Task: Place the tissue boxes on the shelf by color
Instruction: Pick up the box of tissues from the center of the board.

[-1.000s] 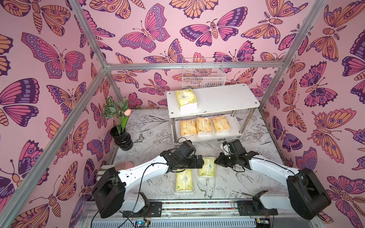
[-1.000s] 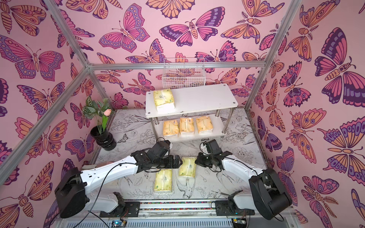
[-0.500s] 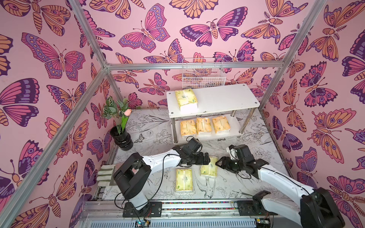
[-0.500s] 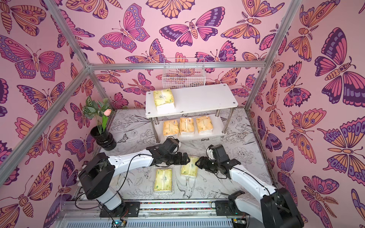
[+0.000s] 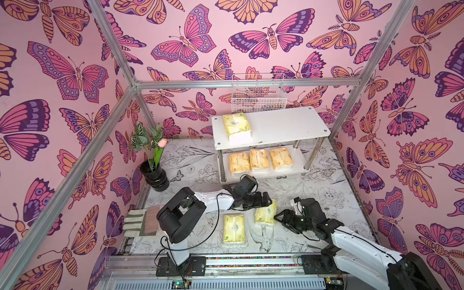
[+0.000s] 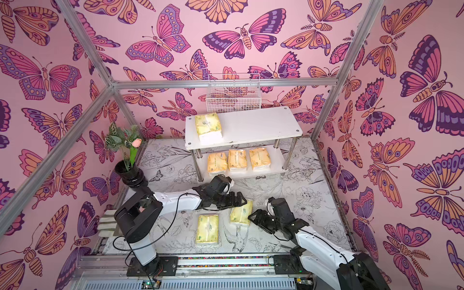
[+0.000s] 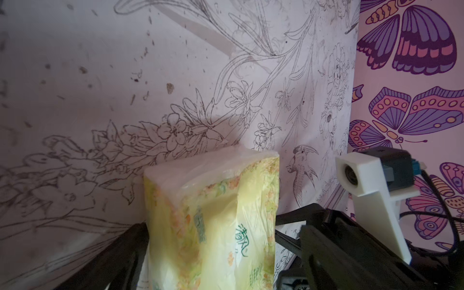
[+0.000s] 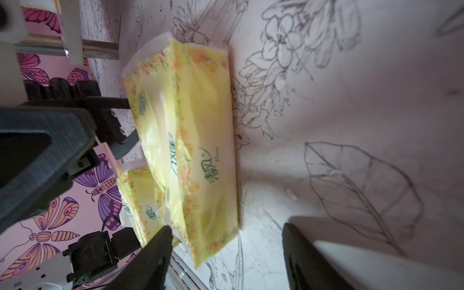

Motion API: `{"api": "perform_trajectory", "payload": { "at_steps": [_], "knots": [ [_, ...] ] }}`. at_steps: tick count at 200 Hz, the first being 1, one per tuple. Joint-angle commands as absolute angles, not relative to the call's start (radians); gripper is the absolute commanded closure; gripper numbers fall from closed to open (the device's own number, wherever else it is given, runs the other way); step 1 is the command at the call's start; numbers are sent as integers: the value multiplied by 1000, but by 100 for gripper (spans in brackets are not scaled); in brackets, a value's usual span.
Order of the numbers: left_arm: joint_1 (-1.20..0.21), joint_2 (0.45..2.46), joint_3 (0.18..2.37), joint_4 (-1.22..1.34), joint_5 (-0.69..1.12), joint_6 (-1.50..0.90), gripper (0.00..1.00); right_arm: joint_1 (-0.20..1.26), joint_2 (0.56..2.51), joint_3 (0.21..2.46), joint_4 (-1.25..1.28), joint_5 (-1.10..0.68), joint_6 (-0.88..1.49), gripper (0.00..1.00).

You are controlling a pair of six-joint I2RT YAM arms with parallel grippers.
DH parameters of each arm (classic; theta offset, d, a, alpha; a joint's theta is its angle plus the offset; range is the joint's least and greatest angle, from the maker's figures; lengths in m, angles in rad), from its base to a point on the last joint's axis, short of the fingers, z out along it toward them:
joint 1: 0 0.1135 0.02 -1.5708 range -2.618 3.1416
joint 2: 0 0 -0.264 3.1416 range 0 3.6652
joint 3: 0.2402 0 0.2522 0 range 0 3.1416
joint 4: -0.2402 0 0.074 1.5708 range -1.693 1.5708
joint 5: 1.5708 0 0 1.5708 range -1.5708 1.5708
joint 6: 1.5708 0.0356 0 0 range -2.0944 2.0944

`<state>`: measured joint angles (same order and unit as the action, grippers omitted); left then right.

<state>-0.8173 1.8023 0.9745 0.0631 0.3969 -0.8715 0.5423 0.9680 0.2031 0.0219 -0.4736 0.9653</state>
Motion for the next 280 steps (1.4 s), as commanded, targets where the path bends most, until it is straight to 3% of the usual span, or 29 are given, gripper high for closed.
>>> {"api": "perform_trajectory", "payload": {
  "at_steps": [1,37,92,116,144,199,241,280],
  "knots": [
    [-811,1820,931,153,433,-927,0,569,1029,152,154,-446,1054,27],
    [-814,1834,873,236,438,-983,0,584,1111,110,355,-434,1134,27],
    [-843,1872,823,326,431,-1040,1,588,1177,122,454,-463,1153,31],
    [-855,1887,812,347,429,-1052,1,589,1220,121,514,-482,1162,39],
    [-864,1894,807,363,428,-1063,0,589,1220,124,524,-502,1165,59],
    [-849,1799,843,297,424,-1033,0,589,918,201,178,-505,1125,90],
    [-827,1571,1018,-118,283,-825,0,580,656,317,-161,-466,1090,91],
    [-793,1361,1194,-451,79,-645,1,571,629,502,-343,-497,1002,92]
  ]
}}
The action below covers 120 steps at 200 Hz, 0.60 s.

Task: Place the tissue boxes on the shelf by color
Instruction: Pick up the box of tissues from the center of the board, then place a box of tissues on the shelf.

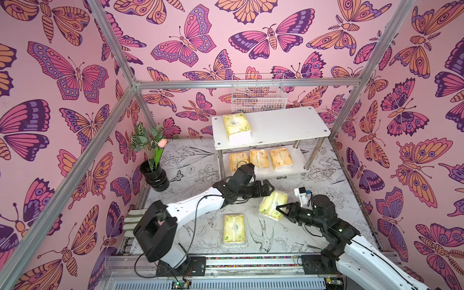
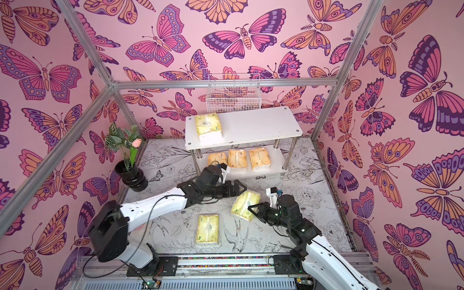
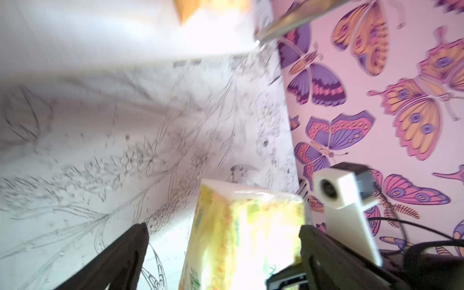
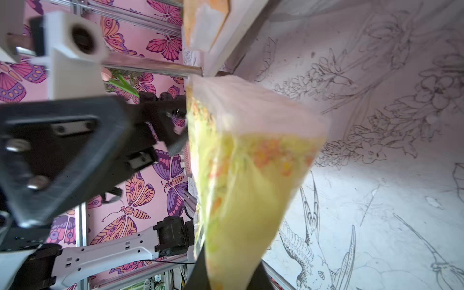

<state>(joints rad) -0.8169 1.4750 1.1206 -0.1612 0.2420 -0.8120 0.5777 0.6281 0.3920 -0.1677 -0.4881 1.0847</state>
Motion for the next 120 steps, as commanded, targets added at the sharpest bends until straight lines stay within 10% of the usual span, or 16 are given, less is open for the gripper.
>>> {"api": "perform_trajectory", "payload": {
  "at_steps": [1,120],
  "knots": [
    [-791,1356,1198,-459,75,-640,1,571,631,505,-346,-497,997,92],
    [-514,1154,1567,-823,39,-443,0,370,1183,1514,-642,-699,647,95]
  ]
}}
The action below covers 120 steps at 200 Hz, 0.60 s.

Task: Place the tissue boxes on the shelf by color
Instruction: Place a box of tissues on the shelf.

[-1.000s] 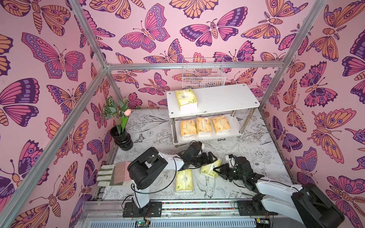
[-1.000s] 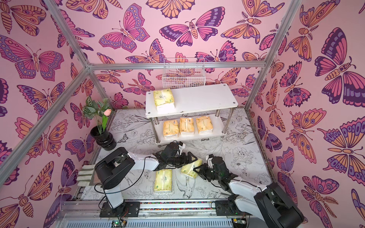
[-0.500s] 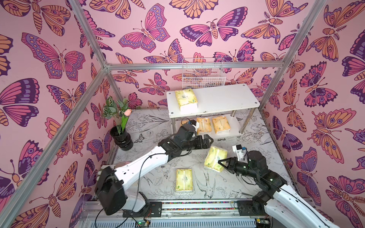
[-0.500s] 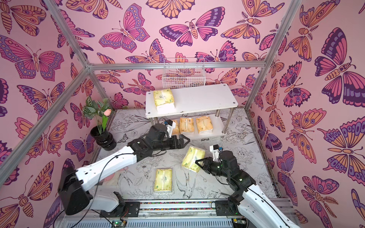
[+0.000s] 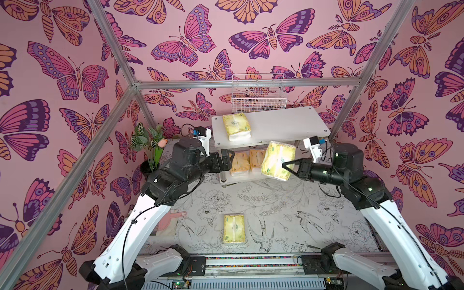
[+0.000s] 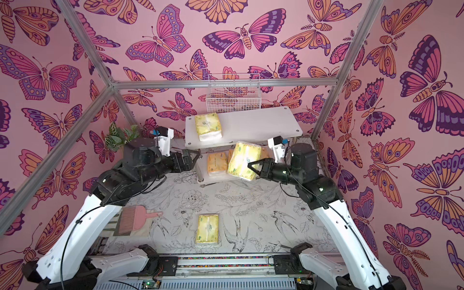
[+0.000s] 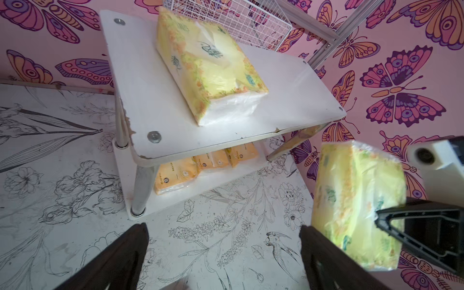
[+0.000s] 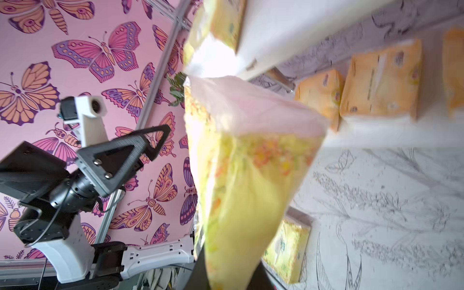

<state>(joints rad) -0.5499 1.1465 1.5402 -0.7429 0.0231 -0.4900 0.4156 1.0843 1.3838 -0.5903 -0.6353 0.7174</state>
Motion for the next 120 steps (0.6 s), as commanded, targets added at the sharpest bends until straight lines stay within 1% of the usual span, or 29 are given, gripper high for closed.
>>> {"api": "perform_trajectory", "payload": {
  "at_steps": [1,46,76,102,115,120],
  "knots": [
    [-513,1154,1567,-822,39,-443,0,367,1190,1524,-642,-700,647,95],
    [-486,1165,1573,-823,73,-450,0,291,1458,1793,-635,-759,661,95],
    [-484,1162,1559,-823,76,-454,0,276,1607,1894,-621,-791,679,95],
    [-482,1155,1547,-823,80,-459,0,267,1694,1961,-636,-796,680,95],
    [-483,1154,1542,-822,81,-460,0,264,1729,1993,-643,-803,686,93],
    [-483,1154,1542,-823,82,-461,0,263,1739,2003,-647,-802,688,91]
  ]
}}
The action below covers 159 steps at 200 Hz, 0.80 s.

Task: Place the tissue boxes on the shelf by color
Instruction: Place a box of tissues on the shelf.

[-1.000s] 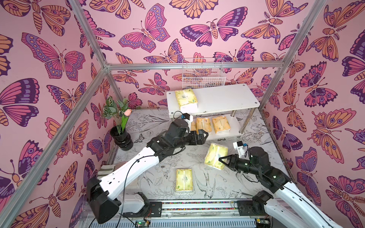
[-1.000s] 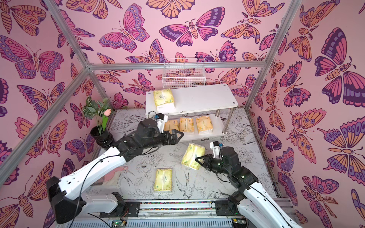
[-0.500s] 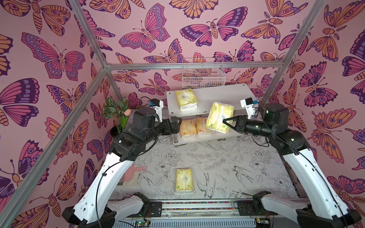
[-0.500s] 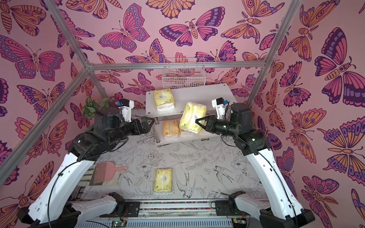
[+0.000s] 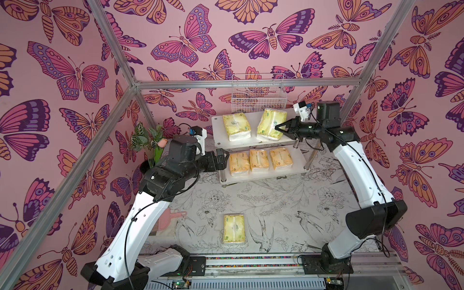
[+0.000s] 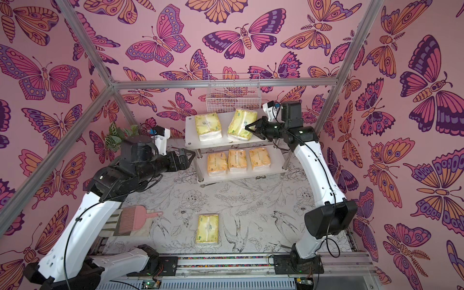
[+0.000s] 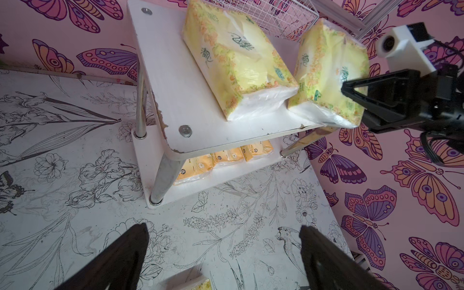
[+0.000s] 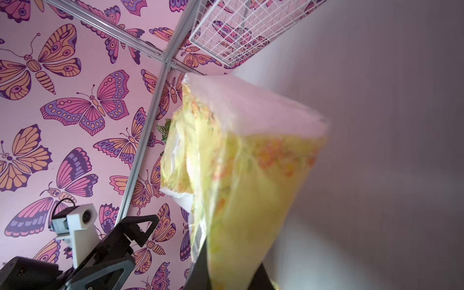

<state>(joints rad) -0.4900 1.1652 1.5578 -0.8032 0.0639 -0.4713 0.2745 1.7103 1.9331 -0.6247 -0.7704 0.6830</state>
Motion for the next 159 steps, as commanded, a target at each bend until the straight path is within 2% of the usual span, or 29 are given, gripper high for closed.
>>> {"api": "perform_trajectory", "payload": {
  "at_steps": [1,31,51,73,159],
  "knots": [
    [-483,1153,1542,-823,82,-461,0,263,1740,2004,-647,-802,688,90],
    [-483,1155,1537,-820,90,-468,0,252,1760,2030,-658,-775,683,51],
    [-483,1158,1534,-821,93,-468,0,235,1751,2031,-659,-741,680,37],
    [-483,1158,1532,-819,95,-469,0,223,1741,2044,-680,-704,661,34],
    [-483,1150,1501,-804,104,-481,0,225,1780,2067,-616,-716,719,35]
  ]
}}
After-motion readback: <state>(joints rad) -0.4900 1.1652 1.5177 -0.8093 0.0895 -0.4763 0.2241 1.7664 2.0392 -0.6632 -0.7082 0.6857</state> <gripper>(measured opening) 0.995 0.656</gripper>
